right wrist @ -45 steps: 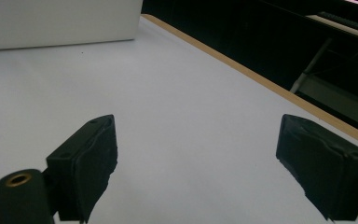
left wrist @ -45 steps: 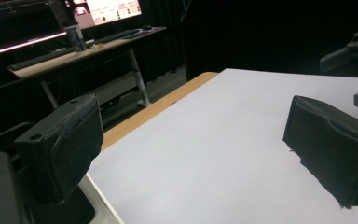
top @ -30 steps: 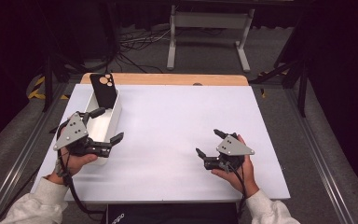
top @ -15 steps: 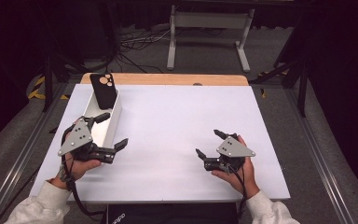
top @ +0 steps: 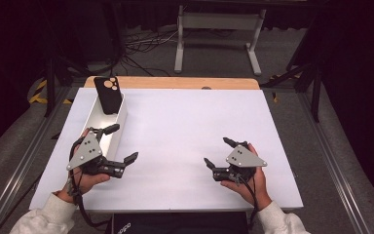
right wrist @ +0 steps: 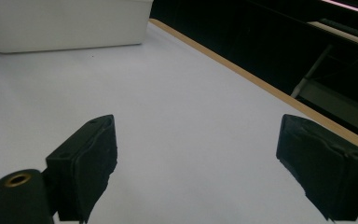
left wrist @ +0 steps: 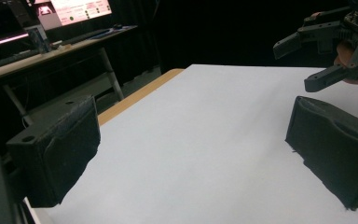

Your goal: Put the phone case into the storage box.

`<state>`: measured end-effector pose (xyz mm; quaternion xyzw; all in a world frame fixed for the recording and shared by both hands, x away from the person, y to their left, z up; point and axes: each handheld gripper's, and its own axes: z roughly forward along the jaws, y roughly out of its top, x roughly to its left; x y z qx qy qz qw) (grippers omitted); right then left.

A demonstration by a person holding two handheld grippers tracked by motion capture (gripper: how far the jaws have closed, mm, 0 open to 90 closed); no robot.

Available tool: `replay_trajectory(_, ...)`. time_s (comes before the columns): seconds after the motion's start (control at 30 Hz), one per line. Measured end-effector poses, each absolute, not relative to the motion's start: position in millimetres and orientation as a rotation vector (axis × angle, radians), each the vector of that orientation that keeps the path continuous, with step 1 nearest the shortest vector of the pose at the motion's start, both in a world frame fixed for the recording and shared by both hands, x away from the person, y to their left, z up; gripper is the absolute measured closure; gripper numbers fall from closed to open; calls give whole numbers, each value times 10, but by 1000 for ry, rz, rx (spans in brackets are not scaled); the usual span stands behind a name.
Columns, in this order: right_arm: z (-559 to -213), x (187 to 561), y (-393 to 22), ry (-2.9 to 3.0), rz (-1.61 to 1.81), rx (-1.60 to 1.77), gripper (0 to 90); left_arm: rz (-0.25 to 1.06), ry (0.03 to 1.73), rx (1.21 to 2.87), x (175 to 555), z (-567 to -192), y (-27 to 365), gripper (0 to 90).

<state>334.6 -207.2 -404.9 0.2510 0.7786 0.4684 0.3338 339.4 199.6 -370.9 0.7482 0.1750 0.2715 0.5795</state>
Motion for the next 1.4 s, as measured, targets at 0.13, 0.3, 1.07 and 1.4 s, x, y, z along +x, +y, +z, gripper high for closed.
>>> replay_trajectory(0.13,-4054,3337,-2073,2032,1222,656,129,633,396,1760,3365,-3743,1948,38)
replay_trajectory(0.3,-4057,3324,-2069,2036,1218,652,128,626,384,1771,3306,-3776,1914,40)
replay_trajectory(1.07,-4076,3278,-2045,2047,1212,646,127,600,375,1821,3229,-4021,1804,50)
replay_trajectory(1.4,-4137,3284,-2030,2066,1201,623,124,562,404,1865,3208,-4208,1761,49)
